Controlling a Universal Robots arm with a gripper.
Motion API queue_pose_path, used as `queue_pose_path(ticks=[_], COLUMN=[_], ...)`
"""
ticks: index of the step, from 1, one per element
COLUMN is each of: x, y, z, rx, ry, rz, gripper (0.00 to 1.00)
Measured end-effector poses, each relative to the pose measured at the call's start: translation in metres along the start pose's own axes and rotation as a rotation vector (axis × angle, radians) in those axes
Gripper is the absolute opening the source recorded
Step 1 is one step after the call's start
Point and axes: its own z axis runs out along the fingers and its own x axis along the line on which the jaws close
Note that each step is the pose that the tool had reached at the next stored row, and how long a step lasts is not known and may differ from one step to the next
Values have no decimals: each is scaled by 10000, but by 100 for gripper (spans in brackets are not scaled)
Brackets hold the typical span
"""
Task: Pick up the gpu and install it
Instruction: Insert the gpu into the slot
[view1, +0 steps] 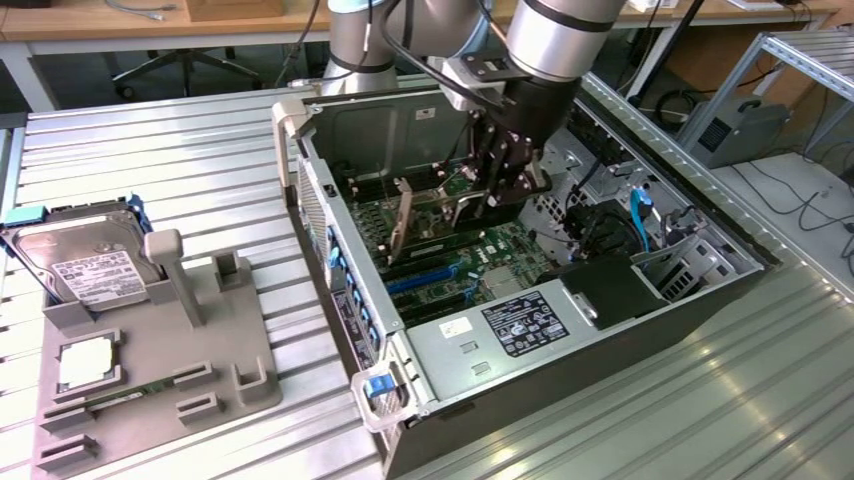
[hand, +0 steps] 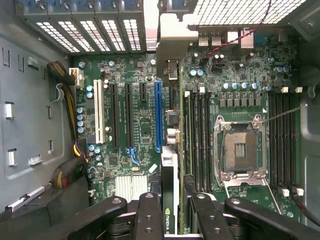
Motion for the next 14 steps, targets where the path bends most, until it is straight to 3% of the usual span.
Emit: queue_pose_path(ticks=[6,14], x=[3,21], y=[37,66], z=[49,167], rx=[68,79], ry=[-3,-2], rz=[-6,-7], gripper=[27,27])
